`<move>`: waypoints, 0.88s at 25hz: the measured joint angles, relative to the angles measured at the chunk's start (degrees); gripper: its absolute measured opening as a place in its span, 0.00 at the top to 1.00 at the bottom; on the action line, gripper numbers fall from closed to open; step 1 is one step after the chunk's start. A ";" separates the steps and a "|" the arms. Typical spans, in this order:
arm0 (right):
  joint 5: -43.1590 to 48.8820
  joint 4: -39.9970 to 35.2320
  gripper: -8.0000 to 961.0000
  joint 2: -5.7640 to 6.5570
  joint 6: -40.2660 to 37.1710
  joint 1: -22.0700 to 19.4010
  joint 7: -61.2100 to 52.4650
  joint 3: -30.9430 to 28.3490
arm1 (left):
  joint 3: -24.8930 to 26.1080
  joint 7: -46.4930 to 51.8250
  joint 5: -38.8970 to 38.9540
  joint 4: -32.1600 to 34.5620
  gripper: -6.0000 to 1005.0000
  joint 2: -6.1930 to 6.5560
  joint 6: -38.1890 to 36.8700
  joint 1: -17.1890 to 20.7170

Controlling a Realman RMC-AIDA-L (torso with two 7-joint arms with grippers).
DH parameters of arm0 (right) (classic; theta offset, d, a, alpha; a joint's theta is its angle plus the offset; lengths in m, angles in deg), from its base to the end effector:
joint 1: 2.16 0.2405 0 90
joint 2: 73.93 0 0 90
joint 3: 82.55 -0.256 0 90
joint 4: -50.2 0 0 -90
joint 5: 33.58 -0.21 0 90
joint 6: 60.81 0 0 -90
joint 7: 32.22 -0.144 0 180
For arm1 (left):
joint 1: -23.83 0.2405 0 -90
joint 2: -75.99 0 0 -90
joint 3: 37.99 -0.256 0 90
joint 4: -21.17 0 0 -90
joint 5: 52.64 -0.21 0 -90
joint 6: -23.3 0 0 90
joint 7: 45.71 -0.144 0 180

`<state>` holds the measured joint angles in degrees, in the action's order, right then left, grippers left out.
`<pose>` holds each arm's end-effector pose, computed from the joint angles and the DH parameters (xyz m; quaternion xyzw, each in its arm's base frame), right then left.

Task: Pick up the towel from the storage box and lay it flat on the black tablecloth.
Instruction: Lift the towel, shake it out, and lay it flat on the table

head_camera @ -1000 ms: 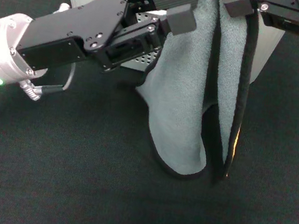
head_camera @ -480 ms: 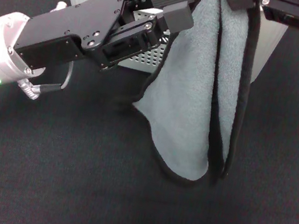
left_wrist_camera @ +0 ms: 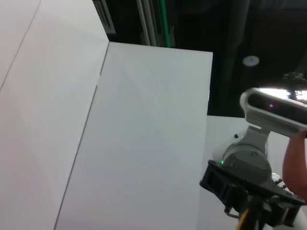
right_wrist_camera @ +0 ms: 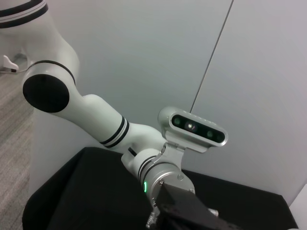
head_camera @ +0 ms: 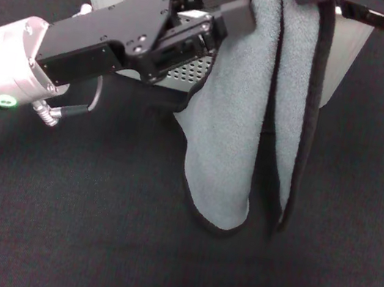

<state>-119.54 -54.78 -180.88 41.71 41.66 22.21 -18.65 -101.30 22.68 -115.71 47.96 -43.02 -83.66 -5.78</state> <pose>-0.0106 0.2935 0.1299 -0.9746 -0.1628 0.1410 0.0607 -0.1807 0.3011 0.0129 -0.8150 -0.0914 -0.5704 0.0460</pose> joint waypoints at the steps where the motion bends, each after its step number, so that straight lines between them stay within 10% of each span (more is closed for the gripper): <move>1: 0.21 0.03 0.99 -0.13 -0.02 -0.04 0.04 -0.21 | -0.15 0.00 -0.36 -0.03 0.63 -0.01 -0.06 -0.14; 22: 3.44 -0.20 0.99 -2.84 -0.98 0.32 0.96 -5.06 | -1.12 -5.48 -7.89 -5.38 0.63 -0.98 -2.51 -1.84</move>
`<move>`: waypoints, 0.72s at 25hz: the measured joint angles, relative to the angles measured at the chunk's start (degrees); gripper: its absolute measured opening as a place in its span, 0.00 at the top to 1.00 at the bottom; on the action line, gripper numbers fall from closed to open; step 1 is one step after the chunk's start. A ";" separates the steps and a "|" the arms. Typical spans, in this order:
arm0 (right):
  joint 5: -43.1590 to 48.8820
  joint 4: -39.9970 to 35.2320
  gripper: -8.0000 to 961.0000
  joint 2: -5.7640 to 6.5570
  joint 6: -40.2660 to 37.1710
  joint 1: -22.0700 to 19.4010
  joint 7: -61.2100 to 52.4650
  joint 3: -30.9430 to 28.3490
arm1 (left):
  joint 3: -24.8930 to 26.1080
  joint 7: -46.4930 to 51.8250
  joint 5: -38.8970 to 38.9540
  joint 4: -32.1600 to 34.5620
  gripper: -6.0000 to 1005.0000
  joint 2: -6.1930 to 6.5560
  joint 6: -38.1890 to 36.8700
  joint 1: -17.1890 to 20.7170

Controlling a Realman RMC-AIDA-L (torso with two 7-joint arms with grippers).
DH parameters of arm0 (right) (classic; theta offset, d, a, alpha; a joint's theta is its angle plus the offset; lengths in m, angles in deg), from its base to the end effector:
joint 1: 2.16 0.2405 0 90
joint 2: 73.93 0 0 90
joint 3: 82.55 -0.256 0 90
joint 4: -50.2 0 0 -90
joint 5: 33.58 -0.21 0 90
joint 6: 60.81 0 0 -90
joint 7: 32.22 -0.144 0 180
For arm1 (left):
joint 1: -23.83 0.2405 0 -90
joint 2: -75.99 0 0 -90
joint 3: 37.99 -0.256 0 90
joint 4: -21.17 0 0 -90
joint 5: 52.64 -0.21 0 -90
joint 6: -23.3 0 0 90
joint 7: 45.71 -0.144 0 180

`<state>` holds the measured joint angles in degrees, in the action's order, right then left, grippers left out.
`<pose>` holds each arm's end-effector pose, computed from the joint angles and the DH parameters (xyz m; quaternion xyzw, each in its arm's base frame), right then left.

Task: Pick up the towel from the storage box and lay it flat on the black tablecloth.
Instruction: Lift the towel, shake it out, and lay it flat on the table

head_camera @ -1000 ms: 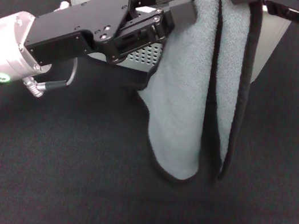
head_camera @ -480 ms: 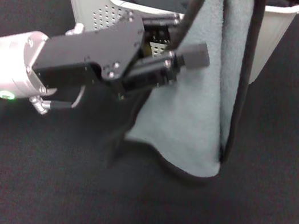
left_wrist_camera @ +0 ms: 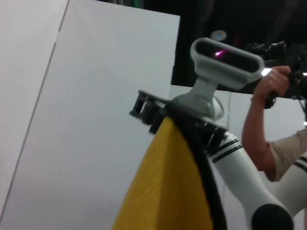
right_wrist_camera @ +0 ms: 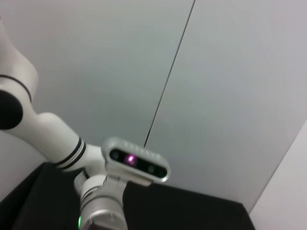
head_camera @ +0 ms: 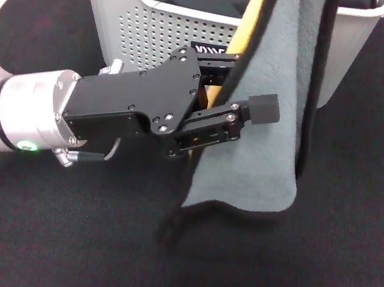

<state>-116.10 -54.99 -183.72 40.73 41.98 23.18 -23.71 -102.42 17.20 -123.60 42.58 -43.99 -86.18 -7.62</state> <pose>-0.0112 0.3042 0.1387 -0.9683 -0.1484 0.1683 0.1096 -0.1816 0.2821 -0.0175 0.8399 0.0801 0.5368 0.0080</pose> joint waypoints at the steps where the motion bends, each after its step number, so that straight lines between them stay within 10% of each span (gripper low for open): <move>1: -0.02 -0.09 0.99 -0.19 -0.03 0.03 -0.08 -0.31 | 0.00 -0.39 0.12 -0.45 0.63 -0.01 0.45 0.00; 18: -0.93 -0.82 0.99 0.23 -0.32 0.77 -0.11 -7.54 | 0.04 -4.08 0.35 -3.07 0.63 -0.30 5.83 -0.02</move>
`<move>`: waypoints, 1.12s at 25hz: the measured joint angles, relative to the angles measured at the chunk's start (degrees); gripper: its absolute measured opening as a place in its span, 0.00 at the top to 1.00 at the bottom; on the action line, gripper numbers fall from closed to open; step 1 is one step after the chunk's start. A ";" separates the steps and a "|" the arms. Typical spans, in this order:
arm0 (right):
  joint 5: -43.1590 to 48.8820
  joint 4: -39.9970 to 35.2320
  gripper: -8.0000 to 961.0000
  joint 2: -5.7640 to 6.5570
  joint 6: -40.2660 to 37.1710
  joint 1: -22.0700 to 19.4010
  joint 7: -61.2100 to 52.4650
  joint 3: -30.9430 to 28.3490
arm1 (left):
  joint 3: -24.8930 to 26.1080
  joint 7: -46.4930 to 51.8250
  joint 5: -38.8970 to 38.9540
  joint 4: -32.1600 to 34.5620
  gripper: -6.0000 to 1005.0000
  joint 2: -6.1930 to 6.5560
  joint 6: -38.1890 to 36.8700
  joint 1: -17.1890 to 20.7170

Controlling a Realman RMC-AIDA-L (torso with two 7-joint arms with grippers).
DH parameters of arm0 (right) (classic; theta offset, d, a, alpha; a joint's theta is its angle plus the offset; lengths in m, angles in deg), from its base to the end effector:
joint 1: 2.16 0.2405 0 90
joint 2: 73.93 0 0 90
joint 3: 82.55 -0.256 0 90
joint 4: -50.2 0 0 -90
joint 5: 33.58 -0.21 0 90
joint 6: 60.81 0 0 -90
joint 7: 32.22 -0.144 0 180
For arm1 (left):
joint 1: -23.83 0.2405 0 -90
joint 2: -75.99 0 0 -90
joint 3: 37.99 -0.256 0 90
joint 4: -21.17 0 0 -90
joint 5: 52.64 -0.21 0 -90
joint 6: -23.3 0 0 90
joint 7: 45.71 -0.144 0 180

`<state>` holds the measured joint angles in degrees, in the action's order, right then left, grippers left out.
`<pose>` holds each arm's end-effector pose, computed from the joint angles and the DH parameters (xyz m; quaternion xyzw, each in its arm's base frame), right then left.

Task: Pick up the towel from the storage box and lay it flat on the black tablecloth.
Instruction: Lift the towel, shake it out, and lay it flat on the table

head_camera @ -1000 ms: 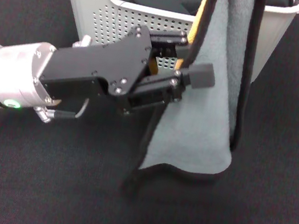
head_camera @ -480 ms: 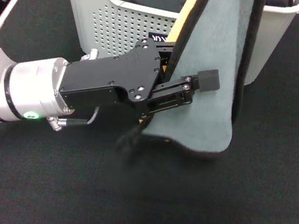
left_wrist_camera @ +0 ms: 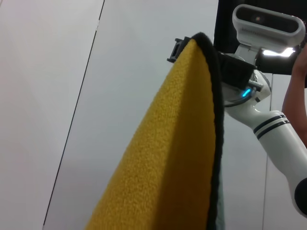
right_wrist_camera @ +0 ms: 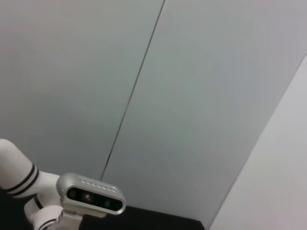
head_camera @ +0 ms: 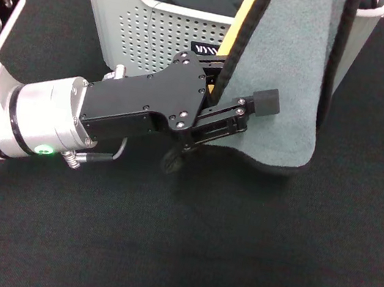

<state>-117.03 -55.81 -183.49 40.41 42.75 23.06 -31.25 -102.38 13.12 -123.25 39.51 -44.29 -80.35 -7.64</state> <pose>-0.0125 0.3091 0.1689 -0.9541 -0.1448 0.2060 0.1621 -0.1915 0.2893 -0.0311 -0.8493 -0.1009 -0.5163 0.0437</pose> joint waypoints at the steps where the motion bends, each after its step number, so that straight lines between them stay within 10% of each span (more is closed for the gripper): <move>1: -0.02 0.00 0.99 0.28 -0.03 0.02 -0.02 -0.07 | 0.03 -0.06 0.00 0.00 0.63 0.02 0.01 0.01; 28: -0.87 -3.90 0.99 2.32 -0.21 -0.43 -2.46 -4.58 | -0.04 -0.12 -0.67 0.27 0.63 0.31 -0.31 1.47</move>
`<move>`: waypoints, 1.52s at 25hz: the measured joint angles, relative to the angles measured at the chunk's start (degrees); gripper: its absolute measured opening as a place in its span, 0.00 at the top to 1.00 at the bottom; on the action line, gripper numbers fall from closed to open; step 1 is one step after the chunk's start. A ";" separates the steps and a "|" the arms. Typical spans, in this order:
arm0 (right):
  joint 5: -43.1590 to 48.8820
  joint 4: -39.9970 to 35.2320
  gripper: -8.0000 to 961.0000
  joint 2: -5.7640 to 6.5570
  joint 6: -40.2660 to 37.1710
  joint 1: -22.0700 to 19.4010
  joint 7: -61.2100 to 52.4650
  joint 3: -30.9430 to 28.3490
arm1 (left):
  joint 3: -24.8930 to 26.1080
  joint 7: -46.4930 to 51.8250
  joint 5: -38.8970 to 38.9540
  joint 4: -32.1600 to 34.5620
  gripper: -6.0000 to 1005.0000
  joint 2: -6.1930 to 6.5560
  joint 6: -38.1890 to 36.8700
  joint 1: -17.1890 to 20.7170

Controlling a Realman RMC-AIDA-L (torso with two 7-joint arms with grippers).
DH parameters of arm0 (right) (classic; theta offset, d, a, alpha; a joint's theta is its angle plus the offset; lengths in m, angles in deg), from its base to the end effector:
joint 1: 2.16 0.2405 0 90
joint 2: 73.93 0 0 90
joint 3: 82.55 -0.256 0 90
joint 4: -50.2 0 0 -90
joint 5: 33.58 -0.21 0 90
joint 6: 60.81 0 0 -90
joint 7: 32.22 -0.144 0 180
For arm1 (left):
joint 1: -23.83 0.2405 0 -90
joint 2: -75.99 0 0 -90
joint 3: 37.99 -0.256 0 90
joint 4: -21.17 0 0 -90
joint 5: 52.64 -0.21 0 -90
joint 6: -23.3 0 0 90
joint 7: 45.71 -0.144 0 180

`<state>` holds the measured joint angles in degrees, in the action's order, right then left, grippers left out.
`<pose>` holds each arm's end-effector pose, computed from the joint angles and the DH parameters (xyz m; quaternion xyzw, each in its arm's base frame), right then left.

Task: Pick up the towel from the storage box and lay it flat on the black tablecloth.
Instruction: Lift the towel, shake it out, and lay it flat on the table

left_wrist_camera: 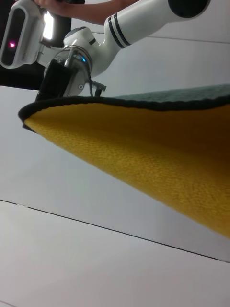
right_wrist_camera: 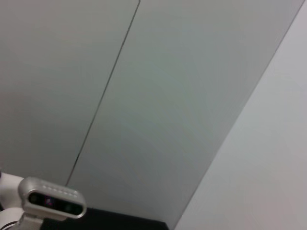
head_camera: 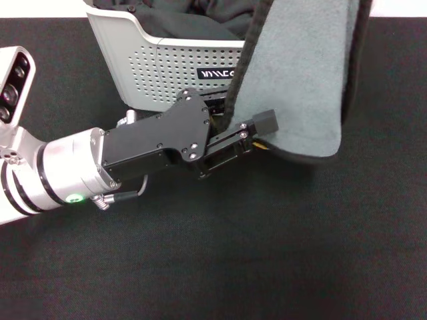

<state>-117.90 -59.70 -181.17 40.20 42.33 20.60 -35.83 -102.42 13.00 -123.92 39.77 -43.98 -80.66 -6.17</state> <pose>-0.0126 0.3028 0.1968 -0.9428 -0.1480 0.2104 0.2121 -0.1997 0.2838 -0.0298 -0.8515 -0.1065 -0.5113 0.0467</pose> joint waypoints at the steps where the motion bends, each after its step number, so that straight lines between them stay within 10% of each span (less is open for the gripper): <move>1: 0.00 -0.06 0.99 0.01 0.00 -0.01 0.00 -0.39 | 0.00 0.00 -0.39 -0.02 0.63 0.00 -0.01 0.04; 38: -2.63 -3.73 0.99 -0.04 -0.55 -0.74 -0.71 -3.63 | 0.00 -0.11 -1.14 -0.32 0.77 -0.22 0.17 1.38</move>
<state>-120.53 -63.43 -181.21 39.65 41.58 19.90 -39.46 -102.42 12.89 -125.05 39.45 -44.19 -80.49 -4.79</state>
